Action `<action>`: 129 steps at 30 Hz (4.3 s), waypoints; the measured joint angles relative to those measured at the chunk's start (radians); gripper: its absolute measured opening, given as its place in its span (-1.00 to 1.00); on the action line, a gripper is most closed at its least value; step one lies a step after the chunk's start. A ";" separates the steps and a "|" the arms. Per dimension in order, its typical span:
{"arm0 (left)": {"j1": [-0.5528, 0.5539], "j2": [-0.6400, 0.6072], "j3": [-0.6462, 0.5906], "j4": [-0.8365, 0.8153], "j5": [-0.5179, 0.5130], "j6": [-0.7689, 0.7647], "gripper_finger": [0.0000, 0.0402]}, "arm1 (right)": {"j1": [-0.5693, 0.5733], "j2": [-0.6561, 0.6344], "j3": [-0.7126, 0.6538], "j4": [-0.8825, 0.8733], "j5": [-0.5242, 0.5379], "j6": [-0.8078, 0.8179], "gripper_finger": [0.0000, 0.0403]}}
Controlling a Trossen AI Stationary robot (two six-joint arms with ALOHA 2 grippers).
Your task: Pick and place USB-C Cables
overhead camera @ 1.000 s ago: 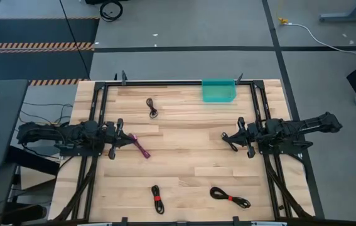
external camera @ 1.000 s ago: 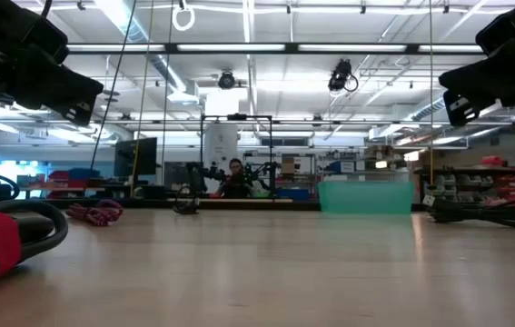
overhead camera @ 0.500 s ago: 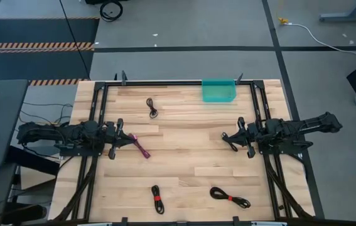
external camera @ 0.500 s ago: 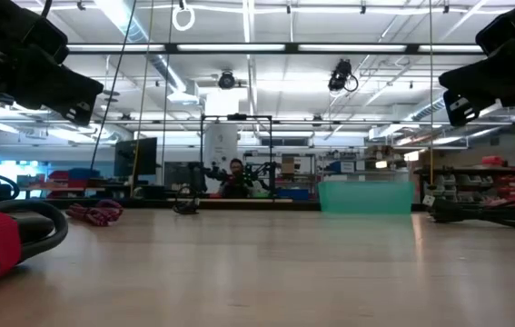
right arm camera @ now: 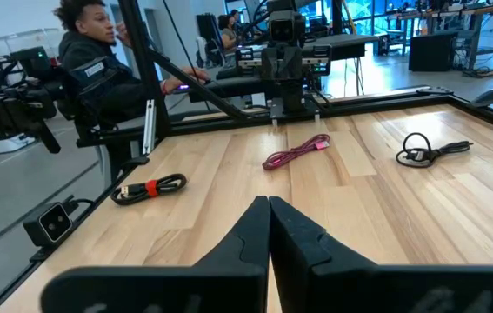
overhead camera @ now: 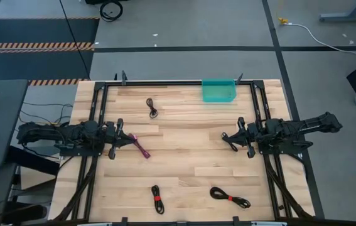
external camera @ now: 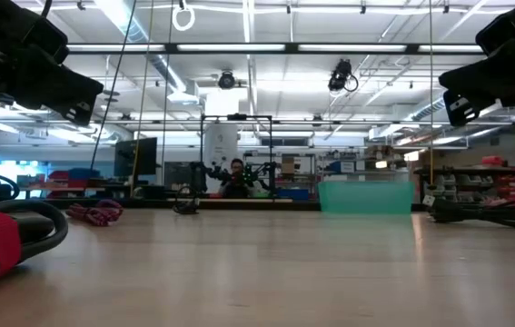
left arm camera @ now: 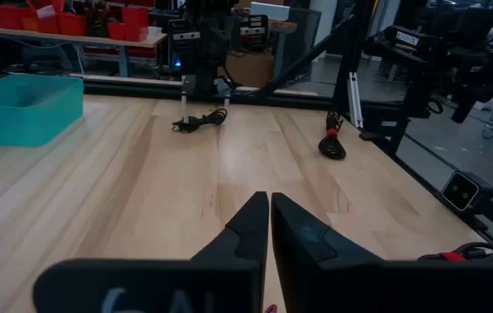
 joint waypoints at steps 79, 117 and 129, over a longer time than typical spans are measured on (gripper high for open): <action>0.000 0.000 0.000 0.000 0.000 0.000 -0.88 | 0.000 0.000 0.000 0.000 0.000 0.000 -0.93; 0.000 0.010 0.036 0.192 -0.101 0.090 -0.73 | 0.000 0.000 0.000 0.000 0.000 0.000 -0.93; 0.024 0.245 0.281 -0.172 -0.422 -0.017 0.51 | 0.000 0.000 0.000 0.000 0.000 0.000 -0.93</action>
